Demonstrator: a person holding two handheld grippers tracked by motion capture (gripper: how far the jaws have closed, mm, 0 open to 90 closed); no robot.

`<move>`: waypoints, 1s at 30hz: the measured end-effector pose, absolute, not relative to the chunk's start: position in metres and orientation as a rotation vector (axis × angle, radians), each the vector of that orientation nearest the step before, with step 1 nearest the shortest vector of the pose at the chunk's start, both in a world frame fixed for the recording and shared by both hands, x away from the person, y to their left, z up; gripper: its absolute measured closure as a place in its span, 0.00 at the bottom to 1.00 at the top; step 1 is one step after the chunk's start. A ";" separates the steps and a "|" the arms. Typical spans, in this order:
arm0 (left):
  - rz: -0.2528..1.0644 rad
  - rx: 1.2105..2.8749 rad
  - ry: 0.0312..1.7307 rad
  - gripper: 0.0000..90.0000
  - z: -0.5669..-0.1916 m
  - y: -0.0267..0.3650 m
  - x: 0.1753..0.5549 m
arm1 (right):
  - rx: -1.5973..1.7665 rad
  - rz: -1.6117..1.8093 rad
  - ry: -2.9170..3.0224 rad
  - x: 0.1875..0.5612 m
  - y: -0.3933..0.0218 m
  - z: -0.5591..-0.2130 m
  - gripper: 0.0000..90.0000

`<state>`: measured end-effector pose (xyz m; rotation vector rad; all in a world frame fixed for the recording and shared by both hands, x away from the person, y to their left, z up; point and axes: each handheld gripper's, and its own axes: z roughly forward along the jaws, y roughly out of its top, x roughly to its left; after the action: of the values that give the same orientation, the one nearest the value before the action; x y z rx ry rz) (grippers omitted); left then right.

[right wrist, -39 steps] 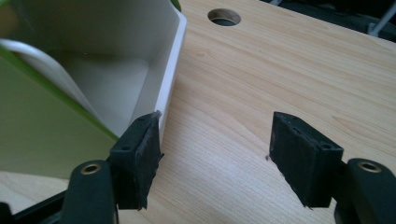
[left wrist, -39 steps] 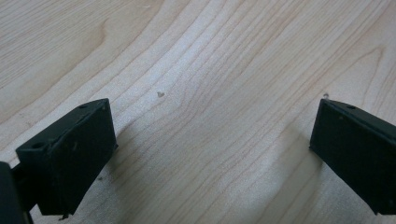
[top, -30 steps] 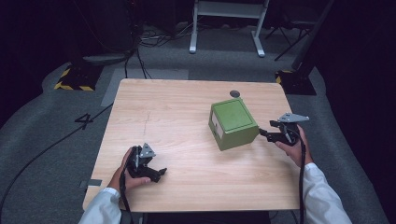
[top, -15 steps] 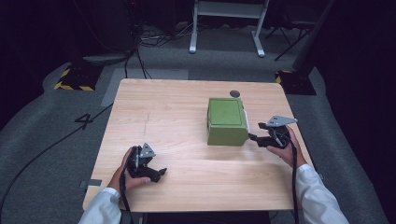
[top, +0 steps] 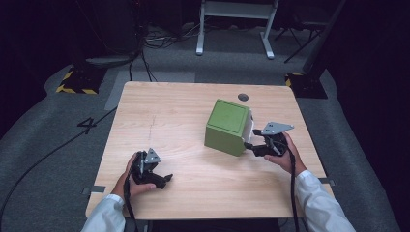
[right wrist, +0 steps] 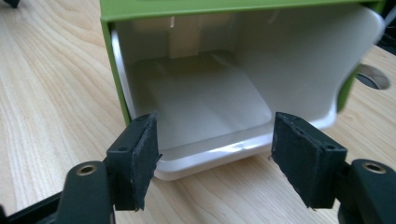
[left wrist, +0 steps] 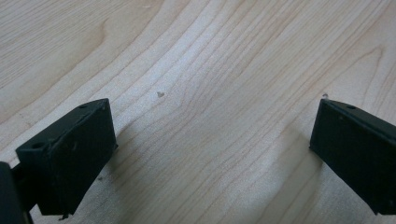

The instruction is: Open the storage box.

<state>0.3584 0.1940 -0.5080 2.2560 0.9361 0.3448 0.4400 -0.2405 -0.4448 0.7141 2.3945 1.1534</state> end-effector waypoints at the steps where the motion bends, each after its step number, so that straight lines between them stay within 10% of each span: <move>1: 0.348 2.258 0.934 0.01 -0.508 0.194 0.359 | 0.703 1.158 2.396 0.439 -0.237 -0.445 0.37; 30: 0.345 2.256 0.936 0.01 -0.508 0.194 0.358 | 0.847 1.076 2.260 0.431 -0.245 -0.440 0.28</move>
<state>0.3582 0.1941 -0.5080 2.2562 0.9358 0.3449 0.4307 -0.2449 -0.4398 0.8468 2.2604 1.0761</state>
